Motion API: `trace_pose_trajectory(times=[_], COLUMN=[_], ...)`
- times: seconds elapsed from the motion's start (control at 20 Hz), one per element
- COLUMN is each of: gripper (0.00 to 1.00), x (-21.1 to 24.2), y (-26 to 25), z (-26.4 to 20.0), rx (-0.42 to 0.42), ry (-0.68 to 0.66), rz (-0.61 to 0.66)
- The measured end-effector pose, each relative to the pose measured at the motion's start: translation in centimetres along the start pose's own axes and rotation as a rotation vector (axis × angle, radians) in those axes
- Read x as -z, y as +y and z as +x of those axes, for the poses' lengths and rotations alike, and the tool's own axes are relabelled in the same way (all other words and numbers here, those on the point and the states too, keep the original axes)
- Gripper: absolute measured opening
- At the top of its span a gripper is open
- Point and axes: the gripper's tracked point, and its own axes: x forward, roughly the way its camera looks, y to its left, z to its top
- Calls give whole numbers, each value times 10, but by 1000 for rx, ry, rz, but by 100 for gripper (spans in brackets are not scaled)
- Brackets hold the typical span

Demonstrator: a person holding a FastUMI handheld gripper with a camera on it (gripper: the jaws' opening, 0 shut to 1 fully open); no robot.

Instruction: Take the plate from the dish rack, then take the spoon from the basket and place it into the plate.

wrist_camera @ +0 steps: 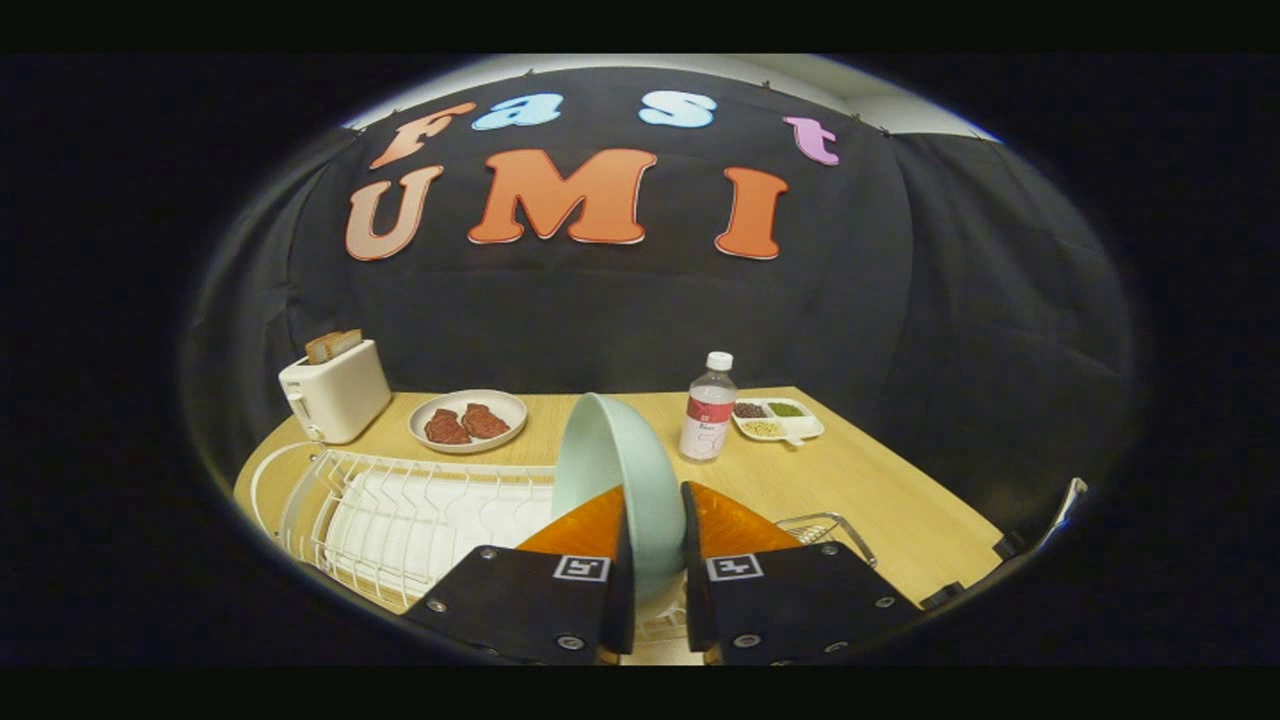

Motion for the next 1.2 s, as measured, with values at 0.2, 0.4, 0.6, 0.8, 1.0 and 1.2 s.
trace_pose_trajectory(times=[0.2, 0.4, 0.6, 0.8, 1.0, 1.2], gripper=[20, 20, 20, 14, 14, 14], x=[-9, -19, -41, -51, -40, -31], y=[2, 1, -16, -24, -33, -40], z=[-4, -7, -12, -24, -32, -52], rx=[34, 66, 115, 84, 69, 12], ry=[-43, -91, -149, -162, -147, -122], rz=[-52, -92, -93, -20, -12, 75])
